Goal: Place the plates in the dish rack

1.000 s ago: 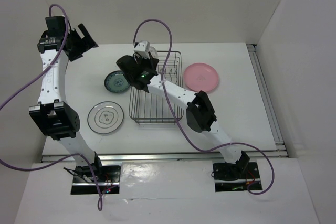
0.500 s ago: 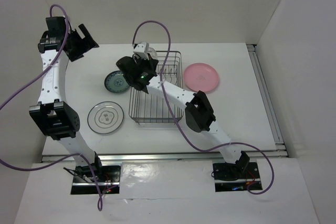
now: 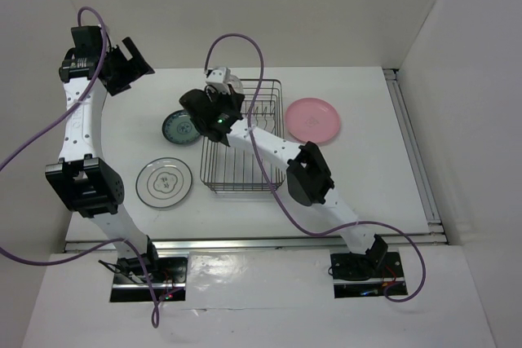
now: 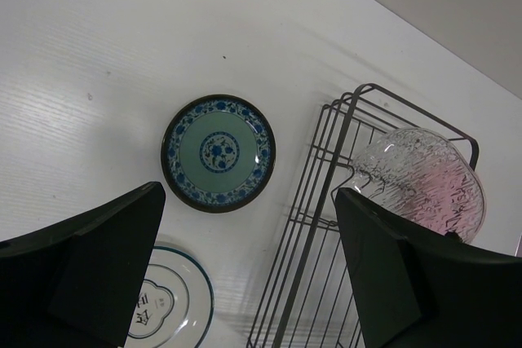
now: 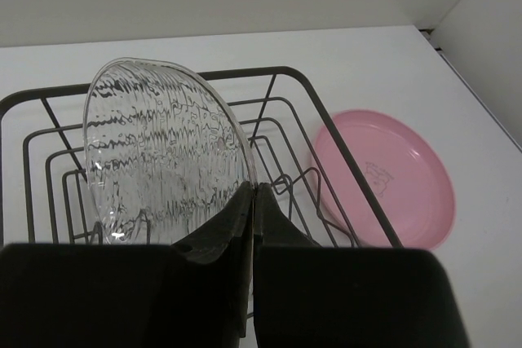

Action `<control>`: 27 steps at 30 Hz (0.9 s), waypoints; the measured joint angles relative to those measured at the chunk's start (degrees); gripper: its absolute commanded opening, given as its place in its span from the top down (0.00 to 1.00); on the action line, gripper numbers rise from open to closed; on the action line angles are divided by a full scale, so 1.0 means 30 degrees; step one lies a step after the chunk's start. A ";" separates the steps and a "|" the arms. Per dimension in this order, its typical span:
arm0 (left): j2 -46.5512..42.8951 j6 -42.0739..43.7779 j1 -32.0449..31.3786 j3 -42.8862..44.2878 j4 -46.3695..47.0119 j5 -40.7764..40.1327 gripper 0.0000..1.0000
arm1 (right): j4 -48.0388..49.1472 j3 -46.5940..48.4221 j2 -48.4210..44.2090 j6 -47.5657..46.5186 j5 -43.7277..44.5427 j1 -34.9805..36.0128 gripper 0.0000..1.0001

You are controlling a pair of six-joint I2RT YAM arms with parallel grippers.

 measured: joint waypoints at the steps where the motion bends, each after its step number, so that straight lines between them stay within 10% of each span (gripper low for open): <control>1: 0.0000 0.0000 0.0000 0.0000 0.0000 0.0036 0.00 | 0.0000 0.0000 0.0044 0.0044 0.0000 0.0022 0.97; 27: 0.0000 0.0036 0.0000 0.0000 0.0000 0.0313 0.00 | 0.0000 0.0000 0.0175 0.0270 -0.0117 0.0532 0.86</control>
